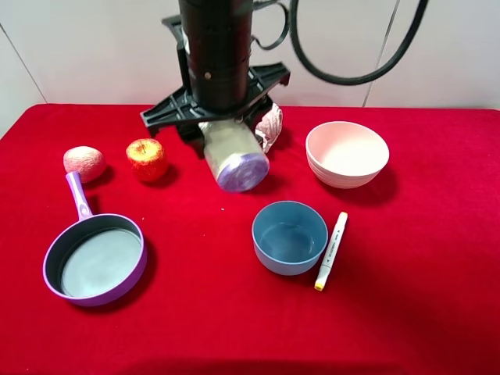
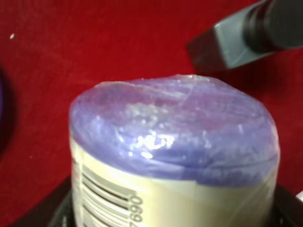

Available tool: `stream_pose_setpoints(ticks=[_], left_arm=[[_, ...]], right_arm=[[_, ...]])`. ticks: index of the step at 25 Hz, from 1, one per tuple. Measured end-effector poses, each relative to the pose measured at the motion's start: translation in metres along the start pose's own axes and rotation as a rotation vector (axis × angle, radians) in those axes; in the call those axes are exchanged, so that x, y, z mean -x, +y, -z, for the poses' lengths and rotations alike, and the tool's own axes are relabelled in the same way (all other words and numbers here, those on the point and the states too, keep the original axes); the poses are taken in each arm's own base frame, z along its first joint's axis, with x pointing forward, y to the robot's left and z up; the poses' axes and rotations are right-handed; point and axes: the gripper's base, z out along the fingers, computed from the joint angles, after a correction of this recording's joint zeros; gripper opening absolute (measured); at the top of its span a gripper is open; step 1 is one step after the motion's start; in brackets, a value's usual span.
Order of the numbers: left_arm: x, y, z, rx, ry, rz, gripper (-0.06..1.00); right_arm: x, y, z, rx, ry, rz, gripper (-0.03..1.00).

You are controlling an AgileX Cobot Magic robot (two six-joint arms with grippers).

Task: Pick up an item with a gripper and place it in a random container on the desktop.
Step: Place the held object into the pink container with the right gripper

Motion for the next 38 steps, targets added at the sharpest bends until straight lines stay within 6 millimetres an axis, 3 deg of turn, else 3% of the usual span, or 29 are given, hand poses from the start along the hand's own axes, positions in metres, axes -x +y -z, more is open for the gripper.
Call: stream_pose_setpoints(ticks=[5,15,29,38], left_arm=[[0.0,0.0,0.0,0.0,0.0,0.0,0.99],[0.0,0.0,0.0,0.0,0.0,0.0,0.99],[0.0,0.0,0.0,0.0,0.0,0.0,0.99],[0.0,0.0,0.0,0.0,0.0,0.0,0.99]], right_arm=[[0.006,-0.024,0.0,-0.014,-0.002,-0.031,0.46],[0.018,-0.094,-0.009,-0.059,0.014,-0.094,0.46],[0.016,-0.187,-0.017,-0.115,0.044,-0.161,0.46],[0.008,-0.228,-0.051,-0.126,0.131,-0.211,0.46]])
